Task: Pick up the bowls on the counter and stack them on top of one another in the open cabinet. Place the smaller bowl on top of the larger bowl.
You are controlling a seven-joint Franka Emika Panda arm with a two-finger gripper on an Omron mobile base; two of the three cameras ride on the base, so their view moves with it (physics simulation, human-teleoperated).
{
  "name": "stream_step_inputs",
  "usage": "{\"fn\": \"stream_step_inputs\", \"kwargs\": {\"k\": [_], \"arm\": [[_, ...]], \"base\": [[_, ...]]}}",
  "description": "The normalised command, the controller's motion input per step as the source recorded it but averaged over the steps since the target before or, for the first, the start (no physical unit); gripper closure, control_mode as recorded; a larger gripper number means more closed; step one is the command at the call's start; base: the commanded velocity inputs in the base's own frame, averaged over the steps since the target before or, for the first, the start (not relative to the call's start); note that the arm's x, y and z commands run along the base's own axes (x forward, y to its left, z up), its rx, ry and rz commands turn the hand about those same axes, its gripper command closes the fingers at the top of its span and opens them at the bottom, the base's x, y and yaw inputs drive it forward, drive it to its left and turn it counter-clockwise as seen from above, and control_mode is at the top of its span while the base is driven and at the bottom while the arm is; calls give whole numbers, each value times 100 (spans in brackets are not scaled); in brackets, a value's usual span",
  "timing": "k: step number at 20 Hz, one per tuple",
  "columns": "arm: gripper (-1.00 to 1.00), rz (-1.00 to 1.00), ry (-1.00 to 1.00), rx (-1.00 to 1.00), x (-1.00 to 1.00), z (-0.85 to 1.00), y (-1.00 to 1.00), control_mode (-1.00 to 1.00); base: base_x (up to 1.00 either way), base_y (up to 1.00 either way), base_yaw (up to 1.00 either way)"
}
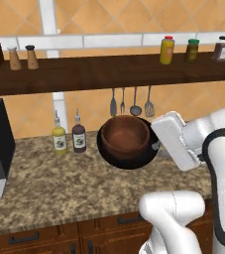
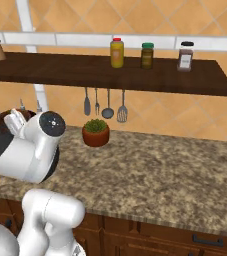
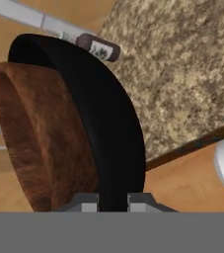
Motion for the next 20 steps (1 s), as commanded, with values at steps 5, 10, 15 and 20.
{"fn": "stream_step_inputs", "kwargs": {"k": [5,10,15,20], "arm": [[100,0,-7,-3,-9,100,-2,-100],[100,0,-1,0,40,100,-9,-100],[100,-3,-4,0,72,100,-13,-100],[100,-7,1,0,99,52,-3,-100]], "base": [[0,0,0],[0,0,0],[0,0,0],[0,0,0]]}}
